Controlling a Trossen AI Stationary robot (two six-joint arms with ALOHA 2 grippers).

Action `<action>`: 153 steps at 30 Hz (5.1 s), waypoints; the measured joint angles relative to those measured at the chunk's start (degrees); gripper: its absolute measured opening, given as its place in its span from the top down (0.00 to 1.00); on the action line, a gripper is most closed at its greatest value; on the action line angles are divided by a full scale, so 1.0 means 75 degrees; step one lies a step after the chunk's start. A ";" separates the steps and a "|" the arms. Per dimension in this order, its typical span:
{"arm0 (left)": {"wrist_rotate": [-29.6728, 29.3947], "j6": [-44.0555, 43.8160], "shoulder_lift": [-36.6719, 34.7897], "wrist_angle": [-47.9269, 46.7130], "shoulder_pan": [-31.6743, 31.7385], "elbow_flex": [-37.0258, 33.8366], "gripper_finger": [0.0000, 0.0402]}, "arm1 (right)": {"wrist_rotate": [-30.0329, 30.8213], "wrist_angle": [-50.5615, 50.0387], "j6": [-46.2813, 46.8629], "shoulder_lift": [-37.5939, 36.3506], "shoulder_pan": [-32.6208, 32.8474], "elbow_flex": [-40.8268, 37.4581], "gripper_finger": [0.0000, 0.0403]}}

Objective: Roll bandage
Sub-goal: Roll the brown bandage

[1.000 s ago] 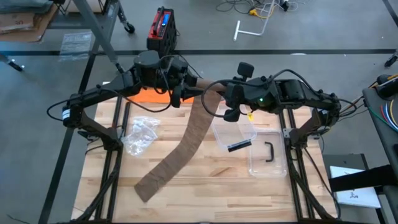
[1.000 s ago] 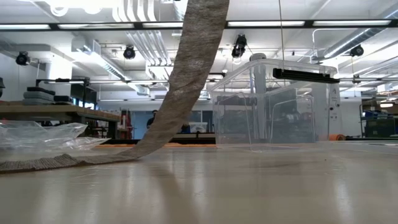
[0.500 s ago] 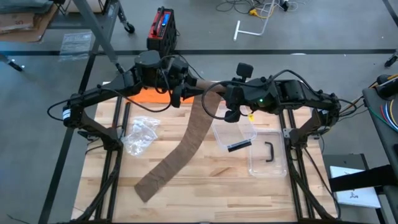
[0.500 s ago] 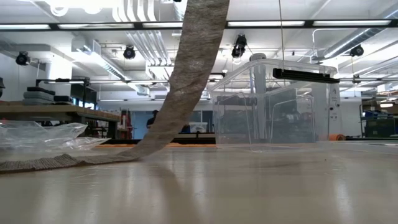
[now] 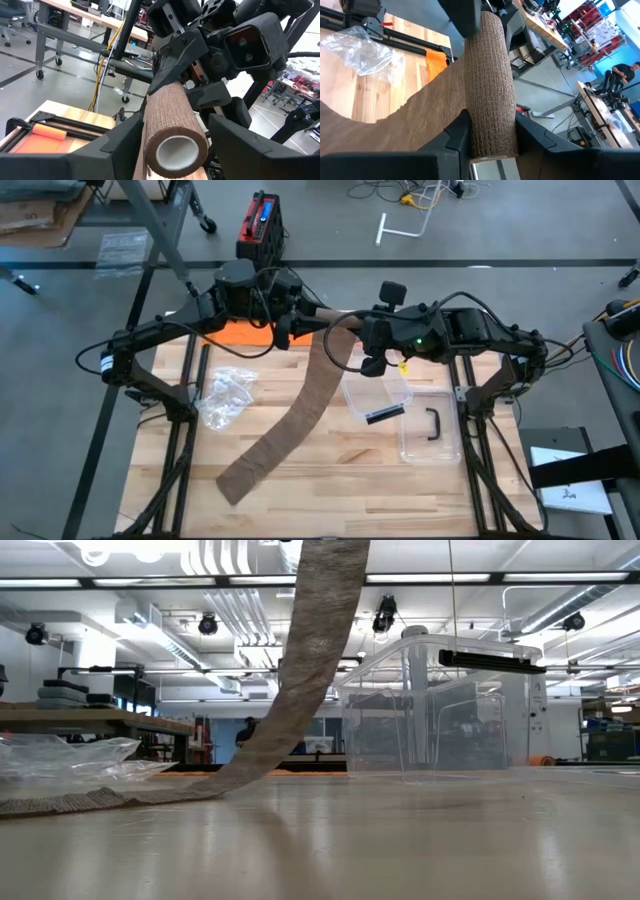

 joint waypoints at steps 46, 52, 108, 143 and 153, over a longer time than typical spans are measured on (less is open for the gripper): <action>0.0216 0.5877 -0.0041 -0.0206 -0.0466 -0.0004 0.77 | -0.1440 -0.0738 0.2267 -0.0016 0.0003 0.0533 0.24; 0.0192 0.5961 -0.0052 -0.0208 -0.0481 -0.0004 0.75 | -0.1437 -0.0637 0.2177 -0.0015 0.0003 0.0533 0.31; -0.0491 0.7094 -0.0190 -0.0606 -0.0829 -0.0001 0.34 | -0.0603 0.0064 0.0985 0.0417 -0.0009 0.0131 0.70; -0.1078 0.6924 0.0006 -0.1616 -0.0874 0.0002 0.53 | -0.0167 0.0090 -0.0292 0.0918 0.0000 0.0093 0.71; -0.1709 0.7148 -0.0298 -0.1797 -0.0876 -0.0003 0.52 | -0.0140 0.0192 -0.0332 0.0828 0.0034 0.0095 0.72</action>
